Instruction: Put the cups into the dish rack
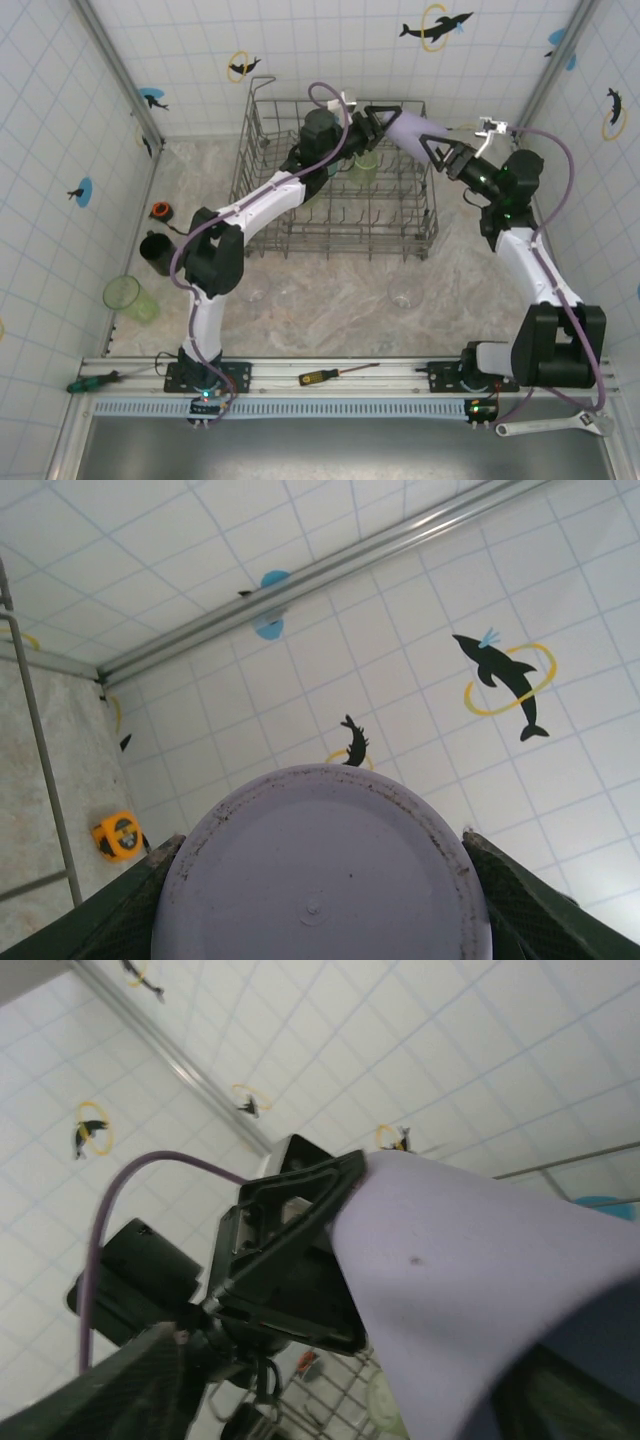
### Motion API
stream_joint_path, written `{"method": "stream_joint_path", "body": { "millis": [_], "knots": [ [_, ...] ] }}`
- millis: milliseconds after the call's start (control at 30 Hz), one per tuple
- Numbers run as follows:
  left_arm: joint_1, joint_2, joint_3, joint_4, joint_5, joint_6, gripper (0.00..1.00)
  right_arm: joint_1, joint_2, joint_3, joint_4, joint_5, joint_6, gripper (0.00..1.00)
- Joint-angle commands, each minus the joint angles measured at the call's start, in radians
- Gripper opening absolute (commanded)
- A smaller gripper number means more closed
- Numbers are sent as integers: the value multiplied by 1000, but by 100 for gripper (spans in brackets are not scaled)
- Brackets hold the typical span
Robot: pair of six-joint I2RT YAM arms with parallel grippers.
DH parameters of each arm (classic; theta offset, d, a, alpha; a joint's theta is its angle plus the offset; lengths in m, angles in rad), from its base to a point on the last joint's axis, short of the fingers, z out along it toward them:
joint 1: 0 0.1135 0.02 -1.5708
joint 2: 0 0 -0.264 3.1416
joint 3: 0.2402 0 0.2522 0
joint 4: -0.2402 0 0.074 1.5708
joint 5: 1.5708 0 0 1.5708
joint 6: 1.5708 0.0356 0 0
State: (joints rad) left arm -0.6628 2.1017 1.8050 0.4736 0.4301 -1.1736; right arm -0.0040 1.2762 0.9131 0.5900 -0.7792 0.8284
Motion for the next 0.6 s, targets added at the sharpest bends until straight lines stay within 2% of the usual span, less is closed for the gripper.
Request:
{"method": "stream_joint_path", "body": {
  "millis": [0, 167, 233, 333, 433, 567],
  "knots": [
    [3, 34, 88, -11, -51, 78, 0, -28, -65, 43, -249, 83, -151, 92],
    [2, 74, 157, -44, -106, 133, 0, -83, -113, 28, -373, 124, -178, 100],
    [2, 94, 196, -77, -134, 161, 0, -100, -128, 20, -404, 132, -192, 100],
    [2, 120, 268, -161, -180, 243, 0, -111, -148, 24, -472, 147, -267, 100],
    [2, 108, 263, -190, -248, 334, 0, -119, -169, 39, -603, 228, -361, 100],
    [-5, 105, 262, -213, -336, 453, 0, -128, -202, 17, -635, 293, -410, 100]
  ]
}}
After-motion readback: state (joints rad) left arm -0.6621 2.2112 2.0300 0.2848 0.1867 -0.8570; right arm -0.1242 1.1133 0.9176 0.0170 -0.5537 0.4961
